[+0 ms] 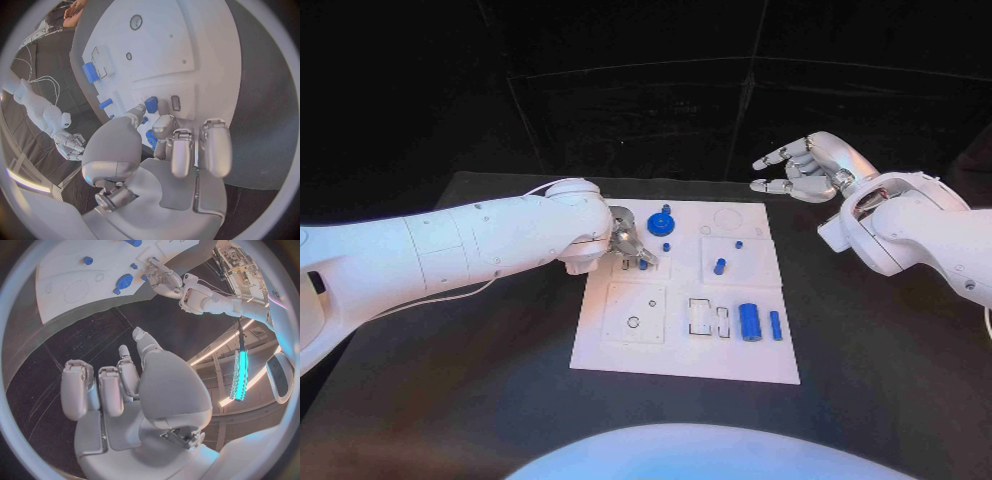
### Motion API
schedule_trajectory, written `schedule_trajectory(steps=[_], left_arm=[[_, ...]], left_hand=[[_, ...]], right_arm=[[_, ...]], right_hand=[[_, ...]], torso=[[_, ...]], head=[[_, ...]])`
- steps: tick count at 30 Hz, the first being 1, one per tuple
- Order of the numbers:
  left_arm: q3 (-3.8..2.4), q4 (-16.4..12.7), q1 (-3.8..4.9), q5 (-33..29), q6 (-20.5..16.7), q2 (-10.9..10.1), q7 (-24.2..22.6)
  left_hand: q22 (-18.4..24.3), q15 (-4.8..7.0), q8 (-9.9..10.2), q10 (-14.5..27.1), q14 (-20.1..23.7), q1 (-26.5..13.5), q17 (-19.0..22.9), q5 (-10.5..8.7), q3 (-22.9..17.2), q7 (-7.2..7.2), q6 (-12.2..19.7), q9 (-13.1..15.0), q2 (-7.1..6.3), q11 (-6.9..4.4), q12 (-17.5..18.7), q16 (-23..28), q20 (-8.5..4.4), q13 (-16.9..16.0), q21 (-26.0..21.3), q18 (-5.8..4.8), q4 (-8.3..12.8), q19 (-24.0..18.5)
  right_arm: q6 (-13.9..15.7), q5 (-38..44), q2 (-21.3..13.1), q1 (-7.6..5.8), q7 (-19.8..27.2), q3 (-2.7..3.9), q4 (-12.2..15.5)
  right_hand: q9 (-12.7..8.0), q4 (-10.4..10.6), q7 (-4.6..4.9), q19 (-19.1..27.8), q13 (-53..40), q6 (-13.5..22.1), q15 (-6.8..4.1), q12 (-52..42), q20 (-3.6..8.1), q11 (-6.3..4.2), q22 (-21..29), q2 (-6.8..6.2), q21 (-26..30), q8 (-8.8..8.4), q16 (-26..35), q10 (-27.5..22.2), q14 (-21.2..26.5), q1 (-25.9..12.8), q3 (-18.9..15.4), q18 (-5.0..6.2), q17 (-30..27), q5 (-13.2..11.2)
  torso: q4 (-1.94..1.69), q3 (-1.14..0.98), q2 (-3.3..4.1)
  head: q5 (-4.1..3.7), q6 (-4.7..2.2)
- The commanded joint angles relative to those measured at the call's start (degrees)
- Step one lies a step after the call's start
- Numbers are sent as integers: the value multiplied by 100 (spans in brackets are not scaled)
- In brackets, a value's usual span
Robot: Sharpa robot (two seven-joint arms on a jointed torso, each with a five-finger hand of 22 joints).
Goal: Assemble the parts on the task board
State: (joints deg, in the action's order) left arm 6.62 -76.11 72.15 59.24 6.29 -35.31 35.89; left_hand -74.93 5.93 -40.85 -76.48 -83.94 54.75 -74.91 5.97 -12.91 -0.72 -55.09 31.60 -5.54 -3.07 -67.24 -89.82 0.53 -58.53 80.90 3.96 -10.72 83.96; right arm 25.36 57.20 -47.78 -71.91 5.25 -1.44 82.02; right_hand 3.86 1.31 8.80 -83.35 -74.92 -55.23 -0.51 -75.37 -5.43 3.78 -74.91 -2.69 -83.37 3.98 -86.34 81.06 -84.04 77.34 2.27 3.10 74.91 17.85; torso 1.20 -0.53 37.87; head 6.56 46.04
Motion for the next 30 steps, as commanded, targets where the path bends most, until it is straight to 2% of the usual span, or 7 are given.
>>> schedule_trajectory(steps=[1, 5, 7, 11, 20, 24, 30], left_arm=[[-3, -39, 8, -15, -16, -2, -25], [-5, -107, 10, -16, -98, -59, -64], [-9, -158, 22, -16, -143, -115, -80], [-55, -231, 87, -17, -185, -223, -91], [-376, -138, 332, -88, 101, -375, -52], [-453, 189, 505, -99, 436, -290, -119], [-475, 817, 588, -100, 714, 33, -206]], left_hand=[[-115, 38, -17, -37, -606, 9, -1509, -35, 51, 5, -43, -10, 45, -3, -37, -18, -52, -8, 21, -108, -9, 158], [-98, 40, -25, -34, -606, 30, -1509, -47, 149, 4, -39, -29, 50, -3, -30, -18, -52, -1, 7, -103, -34, 151], [-89, 40, -40, -29, -606, 46, -1509, -228, 304, 3, -34, -56, 55, -3, -22, -18, -50, 8, -3, -102, -87, 148], [-38, 46, -51, 4, -606, -48, -1509, -326, 658, -3, -4, -92, -70, -8, 22, -18, -57, 61, -44, -90, -241, 130], [431, -12, 98, 502, -606, 213, -1509, -328, 1185, -121, 363, -190, -131, 98, 634, -18, -27, 816, -392, -3, -446, -41], [574, -70, 205, 596, -606, 457, -1509, -328, 1320, -191, 493, -284, -22, 157, 733, -18, 18, 952, -511, 26, -480, -89], [576, -94, 243, 603, -606, 591, -1509, -327, 1378, -215, 497, -342, 92, 178, 732, -18, 43, 966, -523, 28, -503, -85]], right_arm=[[36, -10, 9, -13, 36, 3, -2], [26, -12, 24, -13, 30, 3, -28], [21, -18, 33, -13, 27, 3, -46], [13, -26, 53, -12, 25, 3, -79], [-1, -33, 82, -12, 25, 3, -141], [-5, -34, 99, -12, 27, 2, -169], [-16, -34, 134, -11, 26, 2, -192]], right_hand=[[1, 13, 6, 43, -303, -29, -9, 22, -6, -2, -13, 6, 26, 6, 37, -30, -407, -49, -23, 3, 665, 40], [0, 21, 6, 42, -299, -27, -9, 27, -6, -1, -14, 6, 27, 5, 42, -33, -405, -61, -32, 3, 657, 44], [0, 27, 6, 44, -297, -26, -9, 29, -6, -1, -10, 5, 29, 4, 43, -35, -405, -71, -39, 4, 656, 46], [0, 31, 6, 46, -297, -25, -9, 29, -6, -1, -6, 4, 31, 3, 44, -34, -405, -77, -44, 4, 655, 46], [0, 36, 6, 47, -297, -24, -9, 29, -6, -1, -4, 3, 32, 2, 45, -35, -404, -85, -51, 5, 653, 48], [0, 36, 6, 47, -297, -24, -9, 29, -6, -1, -4, 3, 32, 2, 45, -35, -404, -85, -51, 5, 653, 48], [-1, 42, 5, 46, -297, -22, -9, 29, -6, -1, -5, 2, 32, 1, 46, -35, -404, -94, -59, 5, 653, 53]], torso=[[-1, 1, -2], [1, 7, -1], [-5, 9, 1], [-3, 6, 0], [1, 12, 6], [1, -1, 7], [8, 3, 13]], head=[[-6, -13], [-2, -21], [-9, -31], [-2, -31], [0, -34], [-5, -54], [5, -76]])
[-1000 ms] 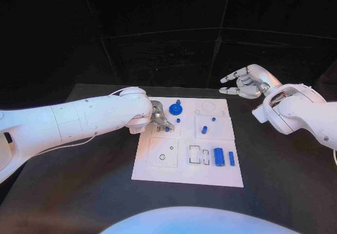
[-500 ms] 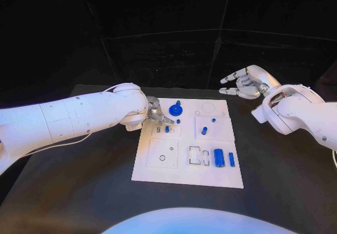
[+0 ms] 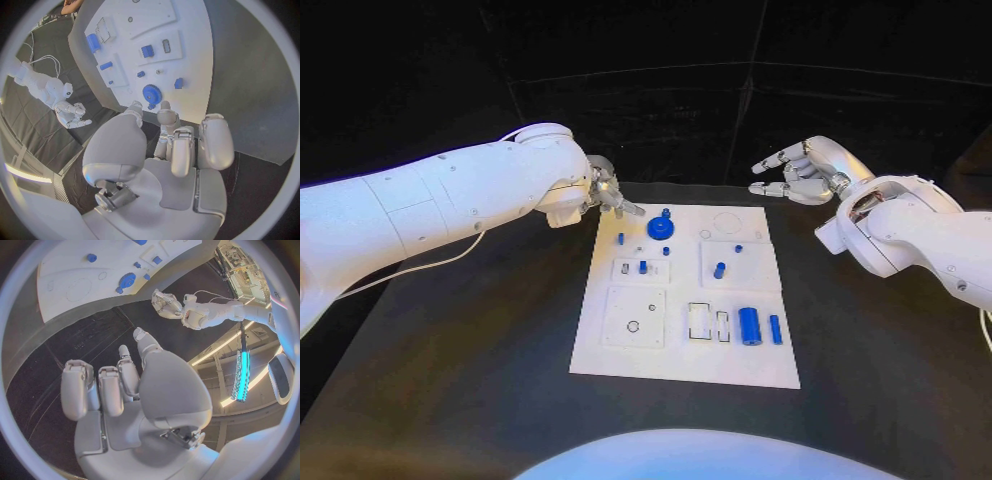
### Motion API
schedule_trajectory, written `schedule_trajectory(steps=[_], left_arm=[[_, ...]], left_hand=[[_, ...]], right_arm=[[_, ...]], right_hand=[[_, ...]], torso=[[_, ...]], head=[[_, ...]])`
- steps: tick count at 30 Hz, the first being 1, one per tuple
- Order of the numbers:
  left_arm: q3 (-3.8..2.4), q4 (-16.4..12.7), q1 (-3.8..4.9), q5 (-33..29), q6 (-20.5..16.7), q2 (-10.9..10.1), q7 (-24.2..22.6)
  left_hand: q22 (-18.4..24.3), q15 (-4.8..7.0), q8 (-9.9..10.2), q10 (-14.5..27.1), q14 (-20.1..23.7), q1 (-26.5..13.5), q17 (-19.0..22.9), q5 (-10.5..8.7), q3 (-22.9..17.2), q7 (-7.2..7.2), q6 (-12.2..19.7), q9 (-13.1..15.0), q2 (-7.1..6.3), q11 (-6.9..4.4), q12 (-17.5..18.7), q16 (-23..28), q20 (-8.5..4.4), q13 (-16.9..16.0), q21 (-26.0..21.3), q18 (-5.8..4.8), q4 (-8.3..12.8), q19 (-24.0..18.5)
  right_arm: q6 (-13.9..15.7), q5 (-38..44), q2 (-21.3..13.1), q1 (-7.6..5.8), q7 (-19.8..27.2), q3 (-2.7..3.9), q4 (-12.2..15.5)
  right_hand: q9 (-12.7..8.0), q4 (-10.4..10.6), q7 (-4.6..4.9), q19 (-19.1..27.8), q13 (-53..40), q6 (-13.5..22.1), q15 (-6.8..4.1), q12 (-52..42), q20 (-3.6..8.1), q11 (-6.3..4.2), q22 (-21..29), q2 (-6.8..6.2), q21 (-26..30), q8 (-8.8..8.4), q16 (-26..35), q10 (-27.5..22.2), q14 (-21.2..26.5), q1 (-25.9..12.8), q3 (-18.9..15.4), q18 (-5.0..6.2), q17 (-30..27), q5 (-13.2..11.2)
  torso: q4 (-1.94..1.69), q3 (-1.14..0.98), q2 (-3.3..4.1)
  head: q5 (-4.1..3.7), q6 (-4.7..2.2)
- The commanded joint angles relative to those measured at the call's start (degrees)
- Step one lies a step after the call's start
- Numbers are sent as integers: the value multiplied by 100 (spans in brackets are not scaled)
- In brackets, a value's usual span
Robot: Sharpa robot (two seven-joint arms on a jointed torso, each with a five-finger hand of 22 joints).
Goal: Assemble the parts on the task board
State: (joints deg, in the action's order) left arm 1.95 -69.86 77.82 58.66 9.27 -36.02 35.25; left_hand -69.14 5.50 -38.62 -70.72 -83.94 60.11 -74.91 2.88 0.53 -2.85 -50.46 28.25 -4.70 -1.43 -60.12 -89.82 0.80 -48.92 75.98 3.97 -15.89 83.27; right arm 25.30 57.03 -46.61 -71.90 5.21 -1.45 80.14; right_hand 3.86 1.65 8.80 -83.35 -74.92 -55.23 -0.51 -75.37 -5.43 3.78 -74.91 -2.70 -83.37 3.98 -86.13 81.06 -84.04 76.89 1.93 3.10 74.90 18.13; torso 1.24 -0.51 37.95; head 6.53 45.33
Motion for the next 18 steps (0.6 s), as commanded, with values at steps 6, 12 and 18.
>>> schedule_trajectory(steps=[6, 12, 18], left_arm=[[9, 795, 29, 95, 679, 440, -214], [74, 1185, -18, 161, 895, 640, -227], [107, 1431, -97, 175, 995, 774, -268]], left_hand=[[-31, -57, 30, 20, -606, 120, -1509, -16, 63, -6, 17, -34, 67, 18, 4, -18, 26, -6, -17, 24, 8, -4], [-41, -59, 35, 18, -606, 140, -1509, -16, 84, -8, 7, -50, 102, 20, -1, -18, 30, -7, -12, 23, -3, 2], [-52, -60, 35, 13, -606, 173, -1509, -16, 105, -6, -13, -66, 148, 21, -15, -18, 34, -18, -7, 21, -8, 8]], right_arm=[[-27, -17, 48, -12, 33, 3, -18], [-48, -17, 70, -11, 33, 3, -20], [-43, -16, 75, -11, 42, 3, -14]], right_hand=[[-1, 12, 4, 46, -300, -21, -10, 25, -5, -3, -6, 10, 33, 1, 25, -33, -404, -49, -28, 4, 655, 47], [-1, 13, 4, 48, -297, -22, -11, 29, -5, -4, -1, 21, 36, 1, 27, -35, -404, -44, -28, 5, 654, 70], [-1, 12, 3, 47, -298, -21, -11, 27, -4, -4, -4, 24, 35, 1, 25, -35, -405, -40, -27, 4, 657, 74]], torso=[[20, 8, 26], [24, 4, 30], [19, 8, 25]], head=[[33, -15], [29, -12], [24, -1]])
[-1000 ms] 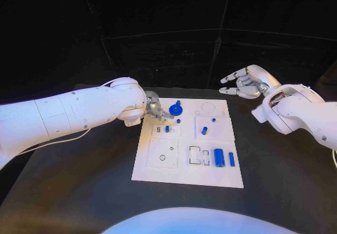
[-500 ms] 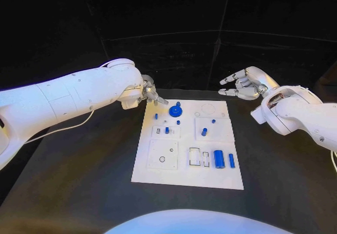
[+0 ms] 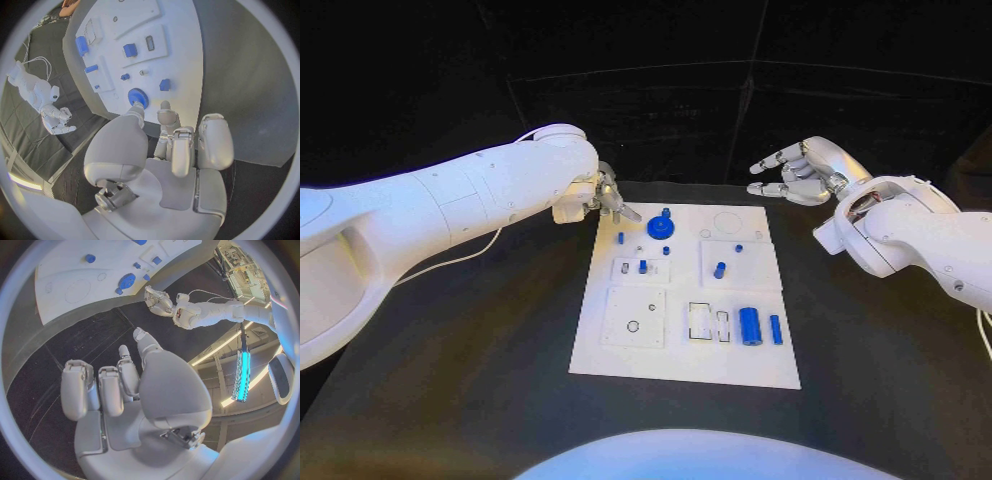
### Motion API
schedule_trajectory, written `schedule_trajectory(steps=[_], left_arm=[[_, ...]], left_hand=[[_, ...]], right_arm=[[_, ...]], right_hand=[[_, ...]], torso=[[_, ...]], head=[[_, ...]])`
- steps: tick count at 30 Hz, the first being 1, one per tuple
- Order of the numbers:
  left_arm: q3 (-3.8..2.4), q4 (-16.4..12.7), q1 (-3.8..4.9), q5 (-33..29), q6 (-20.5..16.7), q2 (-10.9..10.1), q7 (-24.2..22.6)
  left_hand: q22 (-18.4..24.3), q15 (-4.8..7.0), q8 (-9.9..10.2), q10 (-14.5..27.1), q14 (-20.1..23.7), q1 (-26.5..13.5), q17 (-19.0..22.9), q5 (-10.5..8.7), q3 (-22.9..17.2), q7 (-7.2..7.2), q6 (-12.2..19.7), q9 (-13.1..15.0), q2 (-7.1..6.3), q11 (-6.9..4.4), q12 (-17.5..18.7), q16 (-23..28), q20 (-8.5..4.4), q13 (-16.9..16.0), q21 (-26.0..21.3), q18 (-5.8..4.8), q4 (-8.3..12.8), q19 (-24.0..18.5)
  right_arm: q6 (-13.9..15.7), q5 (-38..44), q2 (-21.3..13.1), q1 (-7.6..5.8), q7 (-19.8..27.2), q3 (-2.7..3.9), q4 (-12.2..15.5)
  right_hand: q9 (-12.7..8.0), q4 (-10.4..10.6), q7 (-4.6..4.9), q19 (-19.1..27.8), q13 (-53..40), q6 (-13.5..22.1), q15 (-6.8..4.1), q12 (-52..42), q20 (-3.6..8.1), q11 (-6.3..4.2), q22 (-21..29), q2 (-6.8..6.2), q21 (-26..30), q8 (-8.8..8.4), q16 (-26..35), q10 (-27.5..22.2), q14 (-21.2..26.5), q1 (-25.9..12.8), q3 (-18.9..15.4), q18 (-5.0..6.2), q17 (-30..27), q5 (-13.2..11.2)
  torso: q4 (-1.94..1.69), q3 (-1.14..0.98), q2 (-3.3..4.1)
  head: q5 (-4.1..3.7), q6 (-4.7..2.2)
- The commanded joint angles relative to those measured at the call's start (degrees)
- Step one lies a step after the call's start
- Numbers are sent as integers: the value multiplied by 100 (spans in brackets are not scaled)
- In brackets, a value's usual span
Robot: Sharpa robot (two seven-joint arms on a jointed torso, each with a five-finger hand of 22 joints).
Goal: Assemble the parts on the task board
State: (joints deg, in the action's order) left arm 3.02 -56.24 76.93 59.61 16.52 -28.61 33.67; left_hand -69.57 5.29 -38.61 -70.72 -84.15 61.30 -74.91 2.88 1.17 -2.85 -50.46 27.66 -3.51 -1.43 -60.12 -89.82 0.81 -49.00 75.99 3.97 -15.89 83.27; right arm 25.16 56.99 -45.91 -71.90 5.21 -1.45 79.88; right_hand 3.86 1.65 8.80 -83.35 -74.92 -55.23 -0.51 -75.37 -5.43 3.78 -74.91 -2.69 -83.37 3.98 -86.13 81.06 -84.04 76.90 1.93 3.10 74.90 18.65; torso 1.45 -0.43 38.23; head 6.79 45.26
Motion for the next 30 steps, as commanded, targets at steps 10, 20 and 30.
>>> schedule_trajectory(steps=[10, 20, 30], left_arm=[[18, 330, -79, 93, 471, 105, -138], [21, 375, -96, 94, 552, 104, -171], [25, 384, -131, 76, 551, 120, -239]], left_hand=[[-35, -40, 31, -1, -585, 139, -1509, -15, 76, -4, -42, -34, 85, 19, -45, -18, 38, -34, 7, 17, 11, 20], [-44, -41, 33, -5, -585, 212, -1509, -14, 97, -4, -55, -58, 133, 19, -60, -18, 40, -42, 10, 16, 34, 24], [-72, -41, 33, -46, -585, 268, -1509, -14, 109, 1, -86, -80, 188, 16, -118, -18, 43, -107, 27, 10, 49, 35]], right_arm=[[-28, -12, -2, -11, 44, 3, 26], [-26, -12, -1, -11, 45, 3, 26], [-28, -12, 14, -11, 52, 3, 16]], right_hand=[[-1, 10, 3, 47, -298, -21, -12, 28, -4, -5, -3, 27, 35, 1, 25, -35, -406, -34, -25, 4, 659, 28], [0, 6, 2, 46, -301, -22, -12, 23, -4, -6, -4, 33, 35, 1, 25, -33, -406, -25, -22, 4, 661, 34], [0, 4, 2, 46, -305, -23, -13, 19, -3, -6, -4, 37, 35, 2, 24, -30, -407, -20, -21, 4, 663, 36]], torso=[[-11, -4, -7], [-12, -3, -6], [-9, -4, -8]], head=[[-17, 7], [-9, 7], [10, -5]])
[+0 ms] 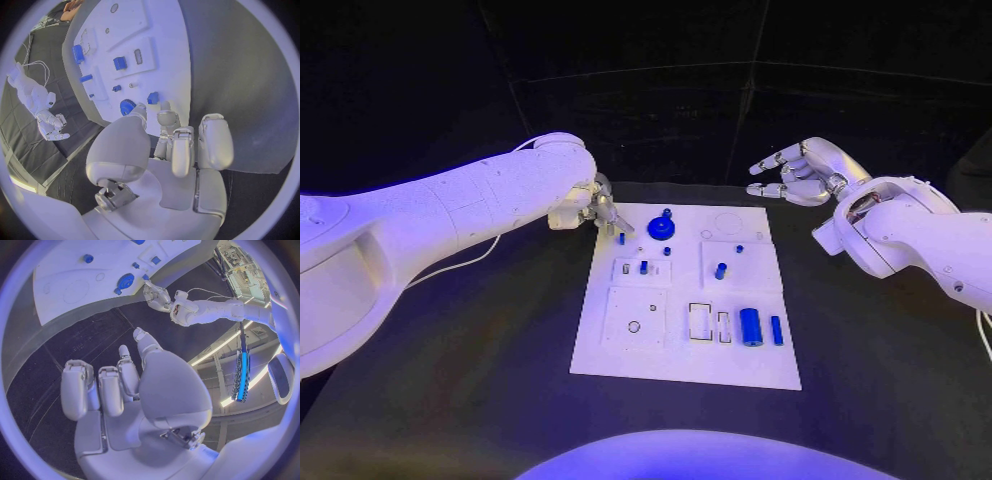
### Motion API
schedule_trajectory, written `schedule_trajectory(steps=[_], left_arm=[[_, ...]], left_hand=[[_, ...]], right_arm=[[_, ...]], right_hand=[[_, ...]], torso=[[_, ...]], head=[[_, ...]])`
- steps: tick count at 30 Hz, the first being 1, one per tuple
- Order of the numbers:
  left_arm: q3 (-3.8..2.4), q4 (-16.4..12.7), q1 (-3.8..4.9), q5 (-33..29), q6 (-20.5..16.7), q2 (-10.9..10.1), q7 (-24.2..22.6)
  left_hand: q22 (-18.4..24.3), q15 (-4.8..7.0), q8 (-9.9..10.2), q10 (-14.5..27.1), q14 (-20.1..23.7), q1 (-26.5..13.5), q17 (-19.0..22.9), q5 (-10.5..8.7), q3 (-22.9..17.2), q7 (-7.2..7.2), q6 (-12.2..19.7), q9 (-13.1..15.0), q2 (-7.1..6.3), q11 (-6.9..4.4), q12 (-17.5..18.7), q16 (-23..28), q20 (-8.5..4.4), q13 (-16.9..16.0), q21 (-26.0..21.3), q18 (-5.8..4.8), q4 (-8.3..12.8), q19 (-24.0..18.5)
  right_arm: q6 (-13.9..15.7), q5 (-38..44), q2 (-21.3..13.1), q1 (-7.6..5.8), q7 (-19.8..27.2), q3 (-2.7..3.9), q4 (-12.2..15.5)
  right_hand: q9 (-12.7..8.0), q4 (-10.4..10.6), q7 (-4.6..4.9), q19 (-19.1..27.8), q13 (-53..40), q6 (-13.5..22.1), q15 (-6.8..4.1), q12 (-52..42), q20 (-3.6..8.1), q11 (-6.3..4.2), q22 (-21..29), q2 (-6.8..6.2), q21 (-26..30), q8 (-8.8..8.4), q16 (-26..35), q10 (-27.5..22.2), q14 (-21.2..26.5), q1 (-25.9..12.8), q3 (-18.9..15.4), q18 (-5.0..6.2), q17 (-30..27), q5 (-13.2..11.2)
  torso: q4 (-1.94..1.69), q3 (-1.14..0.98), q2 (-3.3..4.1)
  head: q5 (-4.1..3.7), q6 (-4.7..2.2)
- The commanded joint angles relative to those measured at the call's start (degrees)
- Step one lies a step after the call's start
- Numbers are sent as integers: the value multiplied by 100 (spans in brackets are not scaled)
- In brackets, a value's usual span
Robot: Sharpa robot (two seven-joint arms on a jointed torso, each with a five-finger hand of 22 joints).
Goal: Assemble the parts on the task board
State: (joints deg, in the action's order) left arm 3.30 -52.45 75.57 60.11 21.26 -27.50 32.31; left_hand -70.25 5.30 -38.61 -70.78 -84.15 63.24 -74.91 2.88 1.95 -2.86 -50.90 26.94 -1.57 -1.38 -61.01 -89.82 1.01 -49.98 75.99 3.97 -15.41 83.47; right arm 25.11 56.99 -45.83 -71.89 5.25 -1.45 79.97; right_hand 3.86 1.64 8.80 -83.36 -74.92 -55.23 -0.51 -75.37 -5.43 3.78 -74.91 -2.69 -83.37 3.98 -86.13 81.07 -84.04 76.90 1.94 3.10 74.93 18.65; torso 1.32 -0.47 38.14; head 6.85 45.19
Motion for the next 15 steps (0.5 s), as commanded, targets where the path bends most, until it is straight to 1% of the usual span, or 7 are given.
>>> schedule_trajectory(steps=[1, 2, 7, 8, 12, 15], left_arm=[[-2, 5, 3, 26, 68, 9, -113], [-2, 6, 1, 22, 57, 10, -129], [-2, 20, -5, -10, 43, 26, -173], [-2, 23, -6, -13, 46, 31, -179], [-1, 40, -16, -23, 62, 51, -202], [-1, 52, -23, -25, 69, 63, -213]], left_hand=[[-8, -41, 34, -42, -585, 86, -1509, -13, 33, 3, -46, -13, 4, 10, -30, -18, 23, -10, 29, 10, 5, 16], [-10, -41, 35, -44, -585, 100, -1509, -13, 34, 4, -51, -19, 16, 10, -33, -18, 23, -11, 30, 10, 10, 17], [-12, -40, 43, -46, -585, 148, -1509, -13, 37, 4, -62, -38, 54, 9, -36, -18, 23, -9, 29, 10, 29, 17], [-9, -41, 46, -43, -585, 163, -1509, -13, 37, 3, -64, -44, 65, 9, -32, -18, 24, -2, 26, 10, 35, 16], [-8, -42, 59, -35, -585, 207, -1509, -13, 39, 0, -65, -64, 92, 11, -20, -18, 25, 16, 23, 11, 57, 16], [-6, -44, 67, -32, -585, 238, -1509, -13, 39, -2, -67, -78, 113, 13, -19, -18, 26, 20, 20, 11, 73, 15]], right_arm=[[-23, -11, 7, -11, 48, 3, 7], [-25, -11, 8, -11, 48, 3, 6], [-30, -11, 15, -11, 47, 3, 4], [-31, -11, 17, -11, 46, 3, 3], [-33, -11, 22, -11, 46, 3, 2], [-33, -11, 24, -11, 44, 3, 1]], right_hand=[[0, 5, 2, 46, -305, -23, -13, 19, -3, -6, -4, 37, 35, 2, 24, -30, -407, -20, -22, 4, 661, 36], [0, 5, 2, 46, -305, -23, -13, 19, -3, -6, -4, 37, 35, 2, 24, -30, -407, -20, -22, 4, 661, 36], [0, 5, 2, 46, -305, -23, -13, 19, -3, -6, -4, 37, 35, 2, 24, -30, -407, -20, -22, 4, 661, 36], [0, 3, 2, 48, -304, -24, -13, 19, -3, -6, -1, 40, 37, 2, 24, -31, -407, -17, -20, 5, 660, 38], [0, 3, 2, 48, -304, -25, -13, 20, -3, -6, 1, 41, 38, 3, 25, -31, -407, -16, -20, 5, 660, 39], [0, 3, 2, 48, -304, -25, -13, 20, -3, -6, 1, 41, 38, 3, 25, -31, -407, -16, -20, 5, 660, 39]], torso=[[4, 0, 1], [2, -3, 0], [4, -2, 3], [4, -4, 3], [6, -2, 3], [7, -3, 1]], head=[[4, 0], [0, 1], [-4, 14], [-5, 13], [0, 34], [-6, 33]])
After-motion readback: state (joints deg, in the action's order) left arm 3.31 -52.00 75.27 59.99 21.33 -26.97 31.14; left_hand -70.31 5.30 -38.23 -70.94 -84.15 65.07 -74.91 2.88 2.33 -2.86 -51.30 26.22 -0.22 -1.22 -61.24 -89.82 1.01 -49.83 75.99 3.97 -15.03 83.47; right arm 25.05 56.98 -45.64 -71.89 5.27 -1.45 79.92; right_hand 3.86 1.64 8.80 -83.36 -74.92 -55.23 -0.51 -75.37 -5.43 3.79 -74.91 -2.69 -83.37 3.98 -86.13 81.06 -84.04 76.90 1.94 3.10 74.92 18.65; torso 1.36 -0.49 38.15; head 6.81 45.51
